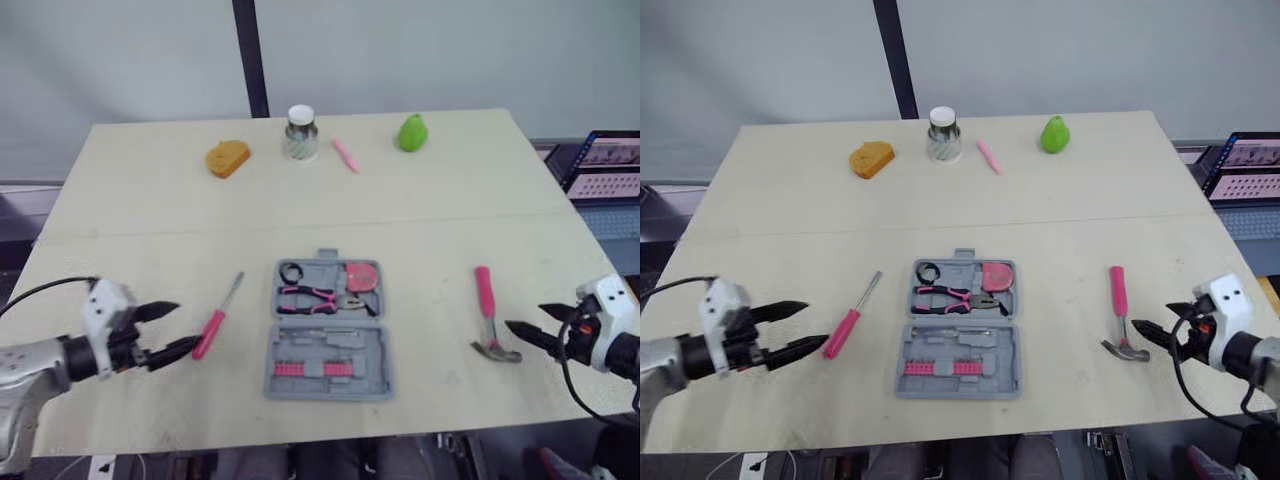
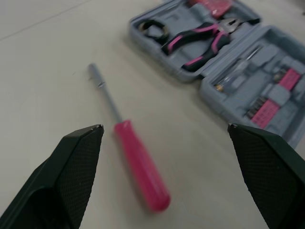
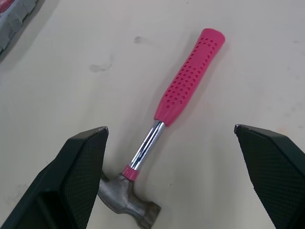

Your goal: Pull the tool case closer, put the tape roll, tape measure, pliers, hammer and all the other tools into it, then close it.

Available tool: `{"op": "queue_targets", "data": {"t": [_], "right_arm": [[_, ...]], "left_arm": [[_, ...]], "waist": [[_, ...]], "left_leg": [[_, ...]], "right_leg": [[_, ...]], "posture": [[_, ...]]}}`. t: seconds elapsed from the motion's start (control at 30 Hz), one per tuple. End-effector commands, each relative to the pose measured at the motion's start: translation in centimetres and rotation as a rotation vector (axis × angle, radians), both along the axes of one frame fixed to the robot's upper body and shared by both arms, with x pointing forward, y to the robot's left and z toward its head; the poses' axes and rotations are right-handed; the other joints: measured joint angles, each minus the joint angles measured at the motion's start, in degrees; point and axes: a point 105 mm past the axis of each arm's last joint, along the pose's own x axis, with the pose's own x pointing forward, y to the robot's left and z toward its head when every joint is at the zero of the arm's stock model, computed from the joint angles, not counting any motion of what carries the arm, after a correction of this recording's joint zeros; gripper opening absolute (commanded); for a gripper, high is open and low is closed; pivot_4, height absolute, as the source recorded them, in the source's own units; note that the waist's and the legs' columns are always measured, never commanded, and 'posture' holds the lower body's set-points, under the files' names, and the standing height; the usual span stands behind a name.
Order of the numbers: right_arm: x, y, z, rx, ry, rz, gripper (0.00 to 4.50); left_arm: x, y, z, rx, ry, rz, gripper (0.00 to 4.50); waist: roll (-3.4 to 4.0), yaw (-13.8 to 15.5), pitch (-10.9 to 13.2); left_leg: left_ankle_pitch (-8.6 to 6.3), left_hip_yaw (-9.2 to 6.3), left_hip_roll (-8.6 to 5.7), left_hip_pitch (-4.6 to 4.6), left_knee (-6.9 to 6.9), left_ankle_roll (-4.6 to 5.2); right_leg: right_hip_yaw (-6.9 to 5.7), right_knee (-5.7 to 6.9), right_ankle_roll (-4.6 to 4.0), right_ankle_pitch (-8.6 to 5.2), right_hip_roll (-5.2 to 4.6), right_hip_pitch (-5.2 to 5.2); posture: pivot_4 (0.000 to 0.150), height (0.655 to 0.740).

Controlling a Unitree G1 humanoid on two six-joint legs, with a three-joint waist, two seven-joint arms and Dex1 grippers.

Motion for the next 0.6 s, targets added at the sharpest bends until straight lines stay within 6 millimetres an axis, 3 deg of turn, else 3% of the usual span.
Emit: {"op": "queue_targets", "data": {"t": [0.03,0.17,0.23,0.37,0.6], "right_arm": [[0.3,1.9,0.0,-0.006,0.015,-0.029,4.50],[0.5,2.8,-0.5,-0.012,0.025,-0.092,3.24],[0.6,2.7,-0.8,-0.014,0.024,-0.142,2.19],[0.8,2.3,-0.7,-0.049,-0.022,-0.222,2.19],[0.3,1.4,-1.1,-0.068,-0.020,-0.342,2.19]], "left_arm": [[-0.1,-5.4,1.3,-0.014,-0.077,-0.225,4.46],[0.0,-10.3,1.9,-0.013,-0.147,-0.420,4.50],[0.2,-12.6,2.4,-0.032,-0.200,-0.498,4.50],[0.4,-15.4,2.8,-0.033,-0.278,-0.601,4.50],[0.9,-17.3,3.0,-0.052,-0.329,-0.653,4.50]], "waist": [[0.00,0.2,0.0],[0.04,0.7,0.0],[0.03,0.8,0.0],[0.03,0.9,0.0],[0.03,0.8,0.0]], "left_leg": [[0.00,0.03,0.00,0.00,0.01,0.00],[0.01,0.15,-0.02,0.05,0.02,0.02],[0.01,0.20,-0.02,0.06,0.02,0.02],[0.03,0.25,-0.03,0.07,0.07,0.05],[0.04,0.31,-0.03,0.08,0.07,0.07]], "right_leg": [[0.03,0.00,0.00,0.00,0.01,0.00],[0.17,0.05,0.01,0.02,0.10,-0.02],[0.22,0.06,0.01,0.02,0.15,-0.04],[0.30,0.07,0.02,0.02,0.23,-0.04],[0.40,0.06,0.02,0.02,0.33,-0.09]], "posture": [[0.150,0.7400],[0.150,0.7400],[0.150,0.7400],[0.150,0.7400],[0.150,0.7400]]}}
